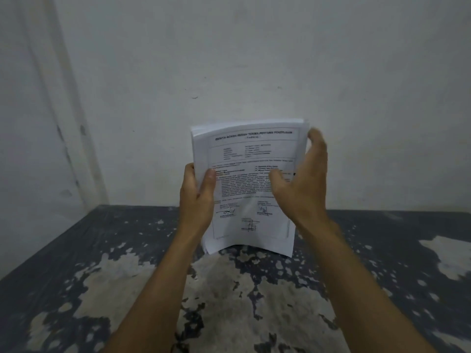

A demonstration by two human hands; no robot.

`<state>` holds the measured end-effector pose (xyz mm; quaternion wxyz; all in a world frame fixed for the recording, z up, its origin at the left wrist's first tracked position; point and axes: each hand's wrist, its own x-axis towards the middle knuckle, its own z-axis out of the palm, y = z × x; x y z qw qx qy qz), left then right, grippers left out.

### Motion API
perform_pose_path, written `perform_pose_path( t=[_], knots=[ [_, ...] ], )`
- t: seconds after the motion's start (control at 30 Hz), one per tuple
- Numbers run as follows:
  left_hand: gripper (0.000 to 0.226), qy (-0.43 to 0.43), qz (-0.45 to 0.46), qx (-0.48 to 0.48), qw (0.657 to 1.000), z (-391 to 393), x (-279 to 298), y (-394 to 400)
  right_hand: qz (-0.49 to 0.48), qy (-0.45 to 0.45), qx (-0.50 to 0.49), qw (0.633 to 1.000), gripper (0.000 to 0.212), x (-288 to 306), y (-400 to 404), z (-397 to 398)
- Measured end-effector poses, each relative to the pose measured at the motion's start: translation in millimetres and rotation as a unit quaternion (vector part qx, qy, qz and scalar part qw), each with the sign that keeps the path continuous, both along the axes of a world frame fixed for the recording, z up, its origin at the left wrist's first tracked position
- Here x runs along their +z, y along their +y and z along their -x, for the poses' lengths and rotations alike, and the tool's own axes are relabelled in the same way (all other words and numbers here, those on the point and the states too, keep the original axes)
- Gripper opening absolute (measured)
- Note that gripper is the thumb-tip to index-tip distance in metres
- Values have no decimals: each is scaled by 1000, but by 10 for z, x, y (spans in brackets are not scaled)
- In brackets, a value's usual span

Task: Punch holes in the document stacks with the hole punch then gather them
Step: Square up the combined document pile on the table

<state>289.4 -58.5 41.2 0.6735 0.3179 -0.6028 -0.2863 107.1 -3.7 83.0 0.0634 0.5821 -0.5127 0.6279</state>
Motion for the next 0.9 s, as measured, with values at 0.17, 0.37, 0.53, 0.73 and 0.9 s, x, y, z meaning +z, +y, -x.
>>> perform_pose_path(
  t=[0.17, 0.37, 0.53, 0.73, 0.9],
  knots=[
    [11, 7, -1, 3, 1000, -62, 0, -21, 74, 246, -140, 956, 92, 587, 33, -338],
    [7, -5, 3, 6, 1000, -79, -14, -33, -132, 434, -102, 885, 71, 759, -21, -637],
    [9, -7, 8, 5, 1000, -72, -11, -30, -77, 443, -144, 882, 82, 818, 25, -660],
    [11, -8, 8, 0, 1000, -64, -11, -25, -95, 459, -115, 876, 97, 785, 11, -693],
    [14, -14, 1, 6, 1000, -52, -5, -16, -99, 462, -48, 880, 82, 722, -10, -678]
  ],
)
